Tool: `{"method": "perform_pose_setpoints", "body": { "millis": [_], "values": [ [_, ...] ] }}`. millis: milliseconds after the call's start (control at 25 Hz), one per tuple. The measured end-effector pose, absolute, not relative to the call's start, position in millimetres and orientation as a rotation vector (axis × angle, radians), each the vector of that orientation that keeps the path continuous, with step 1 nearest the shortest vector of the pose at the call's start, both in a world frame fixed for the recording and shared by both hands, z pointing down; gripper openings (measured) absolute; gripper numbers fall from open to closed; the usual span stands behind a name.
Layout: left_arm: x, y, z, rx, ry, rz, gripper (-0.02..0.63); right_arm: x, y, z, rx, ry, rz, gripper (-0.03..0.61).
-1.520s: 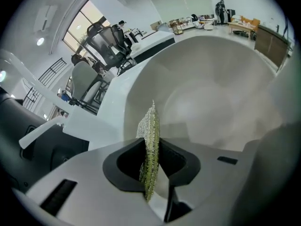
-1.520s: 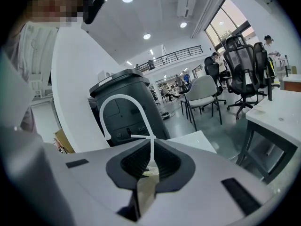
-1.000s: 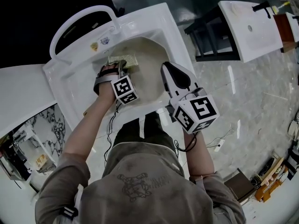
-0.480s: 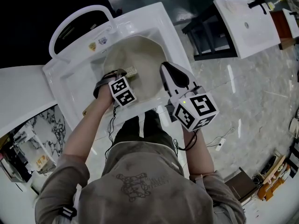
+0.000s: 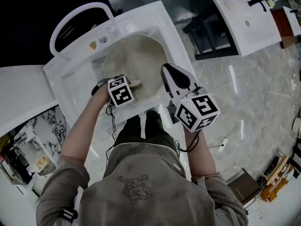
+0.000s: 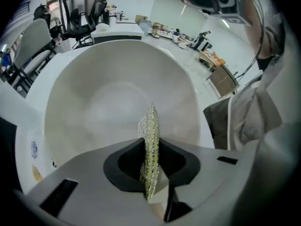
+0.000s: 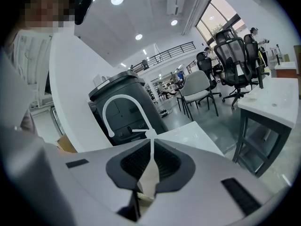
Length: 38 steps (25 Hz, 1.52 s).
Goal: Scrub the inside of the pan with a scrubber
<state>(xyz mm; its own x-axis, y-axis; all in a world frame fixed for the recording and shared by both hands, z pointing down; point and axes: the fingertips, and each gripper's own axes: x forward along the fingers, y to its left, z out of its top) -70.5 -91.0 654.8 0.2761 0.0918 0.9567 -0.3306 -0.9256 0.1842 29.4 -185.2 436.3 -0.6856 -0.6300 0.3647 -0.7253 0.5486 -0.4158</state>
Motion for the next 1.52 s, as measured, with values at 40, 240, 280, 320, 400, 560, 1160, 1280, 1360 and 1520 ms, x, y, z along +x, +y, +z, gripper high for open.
{"method": "perform_pose_setpoints", "body": {
  "millis": [40, 240, 280, 320, 400, 560, 1160, 1280, 1360, 1520],
  "values": [
    [-70.2, -84.7, 652.0, 2.206, -0.162, 1.692, 0.08, 29.5, -184.2, 435.8, 1.155, -2.611, 0.825, 0.04],
    [-62.2, -58.0, 628.7, 2.265, 0.09, 1.623, 0.08, 31.5, -180.5, 433.0, 1.155, -2.616, 0.826, 0.04],
    [-60.4, -54.2, 622.9, 2.275, 0.125, 1.596, 0.08, 32.1, -179.8, 433.1, 1.156, -2.616, 0.828, 0.04],
    [-59.0, -51.2, 617.1, 2.281, 0.152, 1.564, 0.08, 32.8, -179.2, 433.3, 1.156, -2.616, 0.832, 0.04],
    [-57.9, -46.0, 604.0, 2.281, 0.198, 1.488, 0.08, 34.1, -178.6, 434.0, 1.157, -2.616, 0.844, 0.04],
    [-54.2, -63.8, 567.5, 2.374, 0.132, 1.235, 0.078, 36.7, -177.8, 434.2, 1.163, -2.617, 0.862, 0.04],
    [-126.3, -258.2, 580.7, 2.461, -1.373, 1.209, 0.08, 39.2, -184.2, 427.0, 1.218, -2.641, 0.844, 0.04],
    [-125.4, -263.9, 599.5, 2.433, -1.447, 1.316, 0.08, 37.7, -185.7, 427.4, 1.219, -2.643, 0.843, 0.04],
    [-123.1, -263.5, 612.2, 2.418, -1.445, 1.349, 0.08, 37.1, -185.7, 429.2, 1.225, -2.634, 0.849, 0.04],
    [-114.1, -254.9, 634.3, 2.39, -1.374, 1.384, 0.08, 39.1, -183.3, 433.3, 1.236, -2.62, 0.861, 0.04]
  ]
}}
